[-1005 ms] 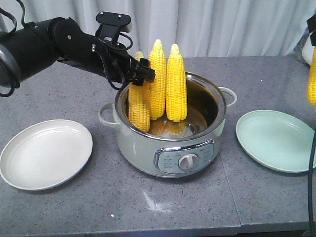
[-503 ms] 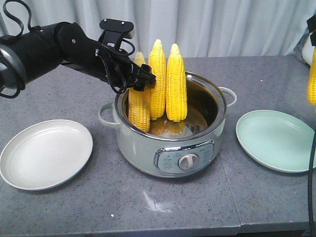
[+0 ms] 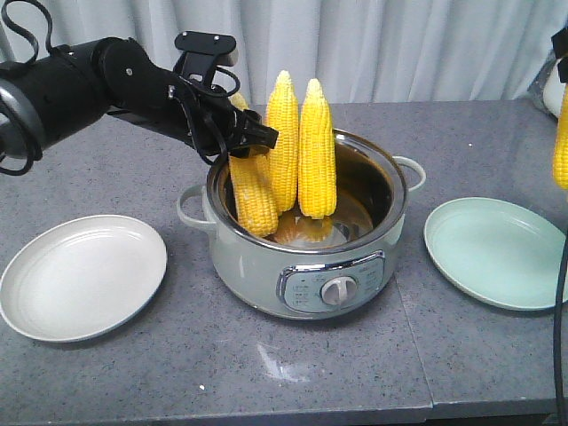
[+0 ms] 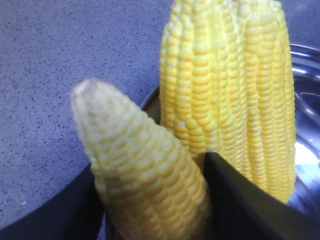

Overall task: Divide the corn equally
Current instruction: 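Reach the left gripper to a corn cob in the pot and close, then lift the corn cob out of the pot with the left gripper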

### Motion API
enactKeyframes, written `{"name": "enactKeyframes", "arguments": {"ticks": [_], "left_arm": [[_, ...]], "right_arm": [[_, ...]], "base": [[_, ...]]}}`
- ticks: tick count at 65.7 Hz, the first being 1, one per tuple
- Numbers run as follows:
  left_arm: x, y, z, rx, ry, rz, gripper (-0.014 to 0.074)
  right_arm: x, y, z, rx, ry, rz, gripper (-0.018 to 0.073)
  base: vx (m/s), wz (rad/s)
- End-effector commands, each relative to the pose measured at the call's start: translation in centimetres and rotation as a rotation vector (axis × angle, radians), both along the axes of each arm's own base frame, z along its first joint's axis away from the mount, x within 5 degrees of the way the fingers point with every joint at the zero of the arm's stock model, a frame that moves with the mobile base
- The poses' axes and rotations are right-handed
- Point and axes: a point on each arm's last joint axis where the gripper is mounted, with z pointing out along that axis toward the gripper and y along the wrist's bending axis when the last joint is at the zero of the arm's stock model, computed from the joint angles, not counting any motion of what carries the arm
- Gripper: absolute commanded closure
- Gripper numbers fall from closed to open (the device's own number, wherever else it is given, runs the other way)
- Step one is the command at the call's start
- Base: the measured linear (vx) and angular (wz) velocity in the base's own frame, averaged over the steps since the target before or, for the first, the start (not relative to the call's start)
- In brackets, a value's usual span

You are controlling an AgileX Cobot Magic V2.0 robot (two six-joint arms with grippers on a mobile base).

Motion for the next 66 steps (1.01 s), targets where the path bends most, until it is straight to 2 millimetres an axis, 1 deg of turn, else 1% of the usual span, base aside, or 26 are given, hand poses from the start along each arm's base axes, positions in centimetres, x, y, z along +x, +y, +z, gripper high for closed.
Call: {"name": "enactKeyframes", "arguments": {"ticks": [1,8,16,36,42,50,55,59,66], "left_arm": [[-1.4,0.4,5.1,-0.075,-0.146,0.012,0.047],[-1.8,0.6,5.9,-0.082,-0.164,0.012,0.0468],[-2.5,0.9,7.2,-0.093,-0.193,0.01,0.0468],[-5.5,2.2,11.7,-0.127,-0.298,0.009,0.0468],[-6.6,3.1,13.1,-0.111,-0.331,0.01,0.0468],[-8.3,5.1,14.9,-0.03,-0.373,0.029,0.0468],[-9.1,7.0,15.8,0.014,-0.374,0.082,0.0468],[-9.6,8.7,16.3,0.047,-0.364,0.147,0.0468],[-10.2,11.3,16.5,0.109,-0.313,0.261,0.0468]], "right_arm": [[-1.2,0.0,2.6,-0.015,-0.123,-0.008,0.0307],[-1.2,0.0,2.6,-0.015,-0.123,-0.008,0.0307],[-1.2,0.0,2.6,-0.015,-0.123,-0.008,0.0307],[-1.2,0.0,2.6,-0.015,-0.123,-0.008,0.0307],[-1.2,0.0,2.6,-0.015,-0.123,-0.008,0.0307],[-1.2,0.0,2.6,-0.015,-0.123,-0.008,0.0307],[-1.2,0.0,2.6,-0.015,-0.123,-0.008,0.0307],[-1.2,0.0,2.6,-0.015,-0.123,-0.008,0.0307],[-1.2,0.0,2.6,-0.015,-0.123,-0.008,0.0307]], "base": [[0.0,0.0],[0.0,0.0],[0.0,0.0],[0.0,0.0],[0.0,0.0],[0.0,0.0],[0.0,0.0],[0.0,0.0],[0.0,0.0]]}}
